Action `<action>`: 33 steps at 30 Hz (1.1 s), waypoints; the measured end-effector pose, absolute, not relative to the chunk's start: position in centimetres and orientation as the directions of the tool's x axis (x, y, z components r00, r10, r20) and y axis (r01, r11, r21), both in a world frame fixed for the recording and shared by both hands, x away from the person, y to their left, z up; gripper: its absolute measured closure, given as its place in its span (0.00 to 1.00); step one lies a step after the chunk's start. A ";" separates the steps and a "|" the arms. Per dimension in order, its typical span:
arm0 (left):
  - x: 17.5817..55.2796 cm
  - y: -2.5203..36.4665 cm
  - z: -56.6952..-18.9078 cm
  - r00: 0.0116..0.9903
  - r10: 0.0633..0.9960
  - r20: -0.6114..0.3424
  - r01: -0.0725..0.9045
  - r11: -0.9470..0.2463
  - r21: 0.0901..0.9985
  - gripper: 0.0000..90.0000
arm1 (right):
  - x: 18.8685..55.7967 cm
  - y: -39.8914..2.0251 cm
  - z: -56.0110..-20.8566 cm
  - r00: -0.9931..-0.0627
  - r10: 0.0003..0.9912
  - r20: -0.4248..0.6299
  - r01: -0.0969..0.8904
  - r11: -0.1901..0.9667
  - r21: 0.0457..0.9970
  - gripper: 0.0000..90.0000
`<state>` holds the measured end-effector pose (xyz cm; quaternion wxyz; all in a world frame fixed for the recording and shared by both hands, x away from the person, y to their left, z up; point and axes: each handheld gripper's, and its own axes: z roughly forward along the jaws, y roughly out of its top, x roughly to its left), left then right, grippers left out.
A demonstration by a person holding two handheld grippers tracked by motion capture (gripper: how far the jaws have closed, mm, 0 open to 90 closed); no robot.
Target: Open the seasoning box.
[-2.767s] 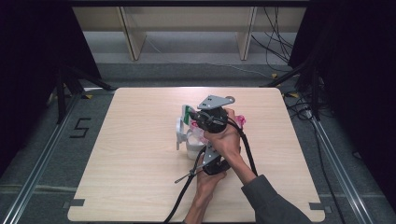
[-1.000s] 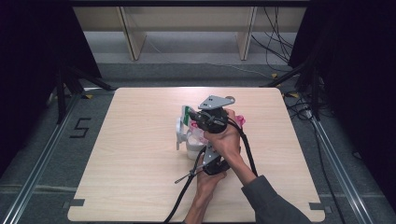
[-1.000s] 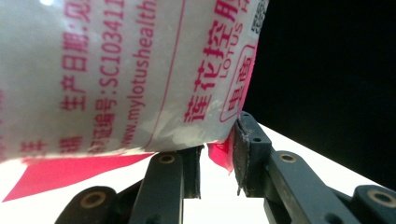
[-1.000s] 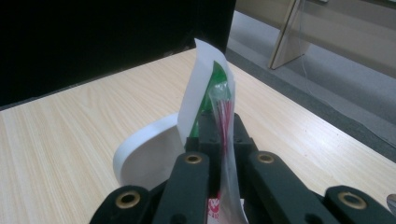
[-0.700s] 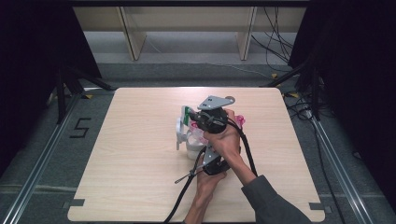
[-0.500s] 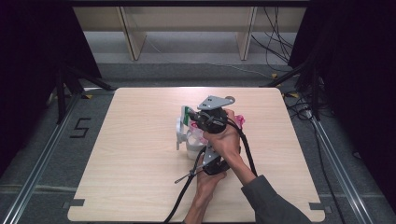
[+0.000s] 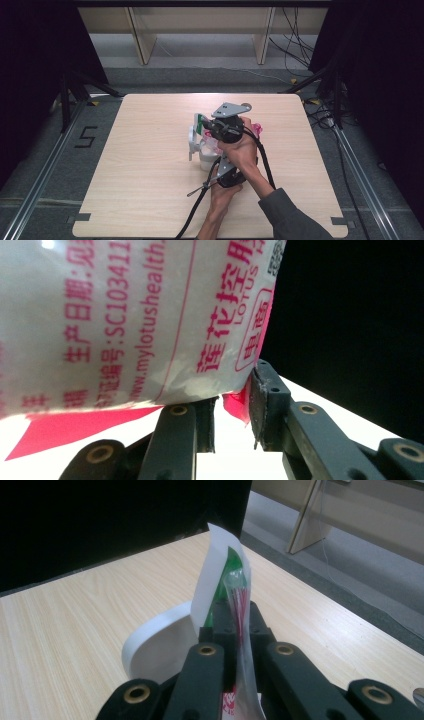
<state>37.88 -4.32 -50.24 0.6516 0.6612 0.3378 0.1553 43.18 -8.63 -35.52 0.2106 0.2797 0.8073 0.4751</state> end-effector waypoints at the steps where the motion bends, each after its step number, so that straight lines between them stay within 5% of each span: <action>1: 37.9 -4.3 -50.2 0.725 0.647 -0.236 0.243 0.080 0.967 0.82 | 43.1 -8.6 -35.5 -0.756 0.651 -0.069 0.254 0.388 0.886 0.99; 19: 38.0 -4.4 -50.2 0.731 0.635 -0.249 0.233 0.110 0.966 0.82 | 43.3 -8.3 -35.4 -0.757 0.649 -0.074 0.252 0.394 0.884 0.99; 20: 38.0 -3.8 -50.1 0.740 0.649 -0.175 0.228 0.003 0.974 0.82 | 43.3 -8.3 -35.4 -0.762 0.643 -0.078 0.243 0.395 0.886 0.99; 25: 37.9 -4.1 -50.2 0.739 0.636 -0.220 0.235 0.062 0.970 0.82 | 43.3 -8.6 -35.3 -0.759 0.646 -0.078 0.236 0.386 0.892 0.99; 26: 38.0 -3.6 -50.2 0.737 0.657 -0.156 0.225 -0.021 0.974 0.82 | 43.3 -8.6 -35.3 -0.767 0.637 -0.076 0.247 0.403 0.881 0.99; 27: 37.9 -4.4 -50.2 0.731 0.642 -0.232 0.238 0.079 0.968 0.82 | 43.4 -8.4 -35.5 -0.761 0.644 -0.073 0.255 0.401 0.880 0.99; 33: 38.0 -3.7 -50.2 0.751 0.639 -0.164 0.225 -0.013 0.974 0.82 | 43.5 -8.5 -35.4 -0.766 0.637 -0.080 0.248 0.409 0.878 0.99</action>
